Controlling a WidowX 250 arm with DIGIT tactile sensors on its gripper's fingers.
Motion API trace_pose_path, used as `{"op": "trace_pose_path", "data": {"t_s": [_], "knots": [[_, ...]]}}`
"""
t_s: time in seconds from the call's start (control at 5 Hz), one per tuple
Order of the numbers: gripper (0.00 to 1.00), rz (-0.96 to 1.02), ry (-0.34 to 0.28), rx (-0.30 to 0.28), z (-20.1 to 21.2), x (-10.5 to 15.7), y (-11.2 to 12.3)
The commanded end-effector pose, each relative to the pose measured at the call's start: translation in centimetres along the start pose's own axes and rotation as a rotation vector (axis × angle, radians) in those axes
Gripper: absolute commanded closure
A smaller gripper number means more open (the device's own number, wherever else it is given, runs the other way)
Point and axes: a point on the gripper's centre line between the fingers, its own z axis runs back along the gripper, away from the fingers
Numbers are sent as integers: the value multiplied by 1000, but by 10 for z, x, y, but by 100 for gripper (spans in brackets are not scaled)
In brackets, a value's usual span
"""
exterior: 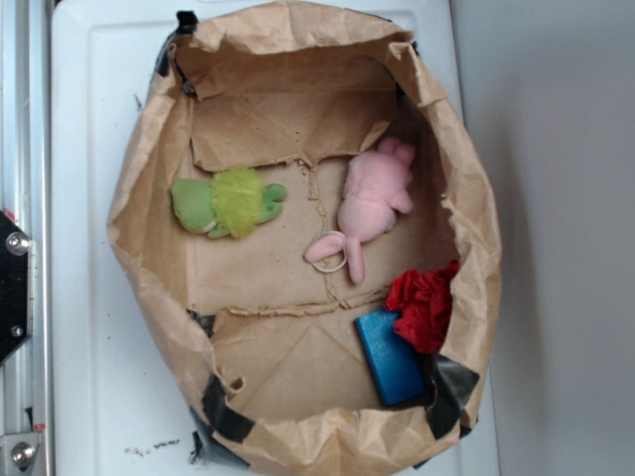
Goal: Grab the green animal.
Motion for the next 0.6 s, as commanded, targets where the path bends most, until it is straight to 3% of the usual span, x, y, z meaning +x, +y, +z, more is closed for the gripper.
{"op": "trace_pose_path", "data": {"t_s": [0.0,0.4], "knots": [[0,0,0,0,0,0,0],[0,-243,-21,27,-49,90,19]]}}
